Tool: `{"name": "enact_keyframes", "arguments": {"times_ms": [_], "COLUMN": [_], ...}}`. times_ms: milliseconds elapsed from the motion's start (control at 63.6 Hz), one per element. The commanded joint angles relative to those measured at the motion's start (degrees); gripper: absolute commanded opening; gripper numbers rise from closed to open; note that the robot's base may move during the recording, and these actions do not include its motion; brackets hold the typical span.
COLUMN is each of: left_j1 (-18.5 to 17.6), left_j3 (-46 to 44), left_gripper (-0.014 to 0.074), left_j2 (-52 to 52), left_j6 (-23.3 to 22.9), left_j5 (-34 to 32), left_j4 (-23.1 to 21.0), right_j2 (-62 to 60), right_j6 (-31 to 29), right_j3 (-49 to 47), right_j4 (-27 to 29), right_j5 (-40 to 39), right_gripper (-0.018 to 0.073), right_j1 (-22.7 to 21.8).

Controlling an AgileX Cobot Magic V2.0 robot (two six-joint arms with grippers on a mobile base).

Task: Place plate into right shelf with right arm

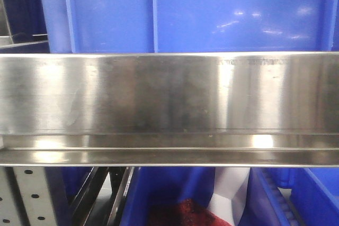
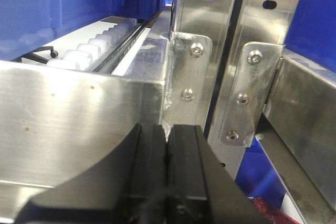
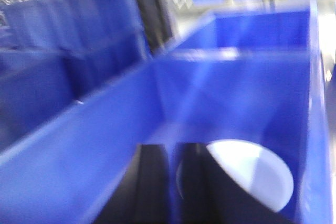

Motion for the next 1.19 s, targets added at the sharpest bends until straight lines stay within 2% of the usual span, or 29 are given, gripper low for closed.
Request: {"name": "enact_keyframes", "arguments": {"times_ms": [0, 252, 755, 833, 912, 1179], "left_j1": [-0.4, -0.4, -0.4, -0.4, -0.4, -0.4], "left_j3": [0.7, 0.7, 0.7, 0.7, 0.7, 0.7], "left_gripper": [-0.0047, -0.0047, -0.0047, -0.0047, -0.0047, -0.0047], "left_j2": [0.1, 0.1, 0.1, 0.1, 0.1, 0.1], "left_j6": [-0.3, -0.3, -0.3, -0.3, -0.3, -0.3], "left_j5": [-5.0, -5.0, -5.0, -5.0, -5.0, -5.0], "left_j4": [-0.1, -0.1, -0.1, -0.1, -0.1, -0.1], "right_j2": [-3.7, -7.9, -8.0, -8.1, -9.2, -19.4], "right_j6": [-0.1, -0.1, -0.2, -0.7, -0.7, -0.7], "right_j3": [-1.9, -1.8, -1.7, -1.0, 0.9, 14.6], "right_j4": [-0.5, -1.8, -1.8, -4.2, -8.9, -9.8], "right_j5": [-0.6, 5.6, 5.6, 4.0, 0.3, -12.8], "right_gripper": [0.0057, 0.0057, 0.0057, 0.0057, 0.0057, 0.0057], "right_j1": [-0.2, -0.2, -0.2, -0.2, -0.5, -13.3]}}
